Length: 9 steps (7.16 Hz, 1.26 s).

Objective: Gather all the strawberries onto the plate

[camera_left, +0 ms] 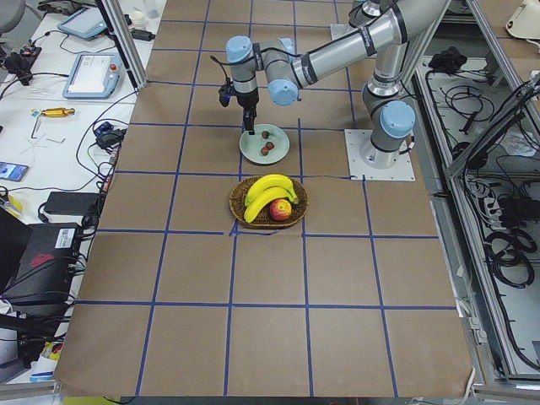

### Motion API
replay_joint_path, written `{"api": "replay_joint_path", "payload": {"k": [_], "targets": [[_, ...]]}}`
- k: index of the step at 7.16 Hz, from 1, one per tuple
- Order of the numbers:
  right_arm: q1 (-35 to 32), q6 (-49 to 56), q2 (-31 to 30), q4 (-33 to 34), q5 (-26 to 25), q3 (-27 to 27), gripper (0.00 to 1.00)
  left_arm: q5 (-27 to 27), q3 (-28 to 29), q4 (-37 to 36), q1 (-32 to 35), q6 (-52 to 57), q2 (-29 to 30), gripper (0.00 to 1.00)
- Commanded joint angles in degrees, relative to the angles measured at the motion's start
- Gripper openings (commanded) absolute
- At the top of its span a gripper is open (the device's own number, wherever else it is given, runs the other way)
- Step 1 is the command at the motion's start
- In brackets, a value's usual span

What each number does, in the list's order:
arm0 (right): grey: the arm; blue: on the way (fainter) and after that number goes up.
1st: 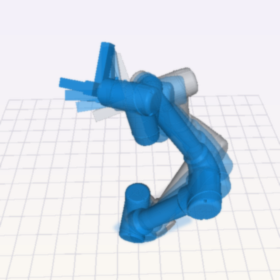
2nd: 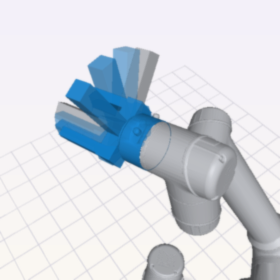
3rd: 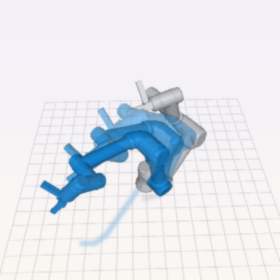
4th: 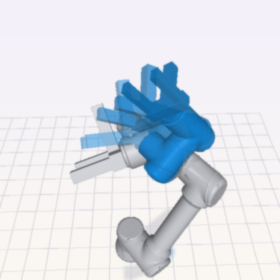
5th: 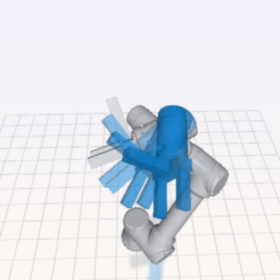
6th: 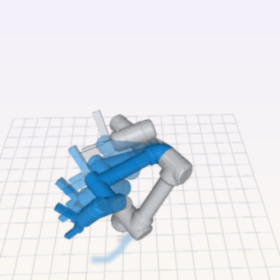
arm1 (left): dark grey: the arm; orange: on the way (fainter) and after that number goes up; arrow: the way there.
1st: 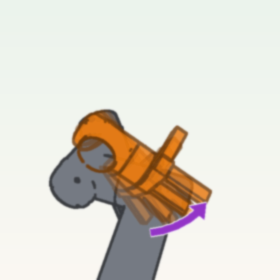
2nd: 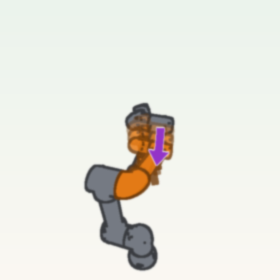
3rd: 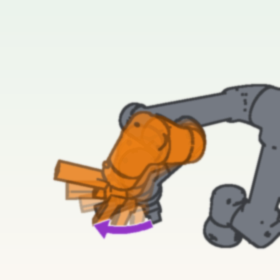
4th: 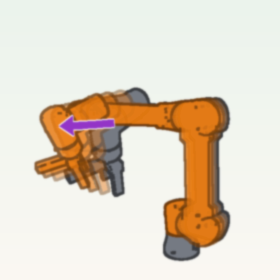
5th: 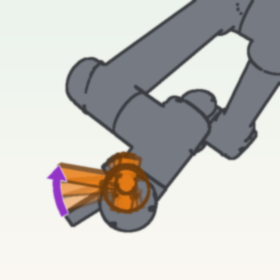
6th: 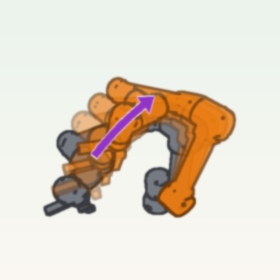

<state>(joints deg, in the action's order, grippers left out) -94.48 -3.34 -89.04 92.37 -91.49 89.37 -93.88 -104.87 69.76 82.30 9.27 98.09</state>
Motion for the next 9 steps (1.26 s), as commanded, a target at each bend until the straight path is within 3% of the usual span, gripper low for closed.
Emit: {"api": "replay_joint_path", "payload": {"k": [1, 4, 6, 7, 9], "targets": [[0.0, 0.0, 0.01, 0.0, 0.0, 0.02, 1.0, 5.96, 7.99, 3.88, 6.26, -12.62, -2.98, 1.0], [0.0, 0.0, 0.01, -0.18, 0.0, 0.1, 1.0, 6.51, 18.61, 13.42, 11.56, -13.93, -4.31, 1.0], [0.09, 0.0, 0.01, 0.35, 0.26, 0.19, 1.0, 5.56, 16.56, 13.14, 11.05, -14.63, -7.55, 1.0], [0.09, 0.0, 0.01, 0.53, 0.35, -0.07, 1.0, 5.03, 14.37, 9.38, 11.21, -17.59, -7.91, 1.0], [0.26, -0.09, 0.1, 2.02, 2.35, -0.25, 1.0, 2.05, 13.47, 10.21, 11.39, -16.49, -7.92, 1.0]]}}
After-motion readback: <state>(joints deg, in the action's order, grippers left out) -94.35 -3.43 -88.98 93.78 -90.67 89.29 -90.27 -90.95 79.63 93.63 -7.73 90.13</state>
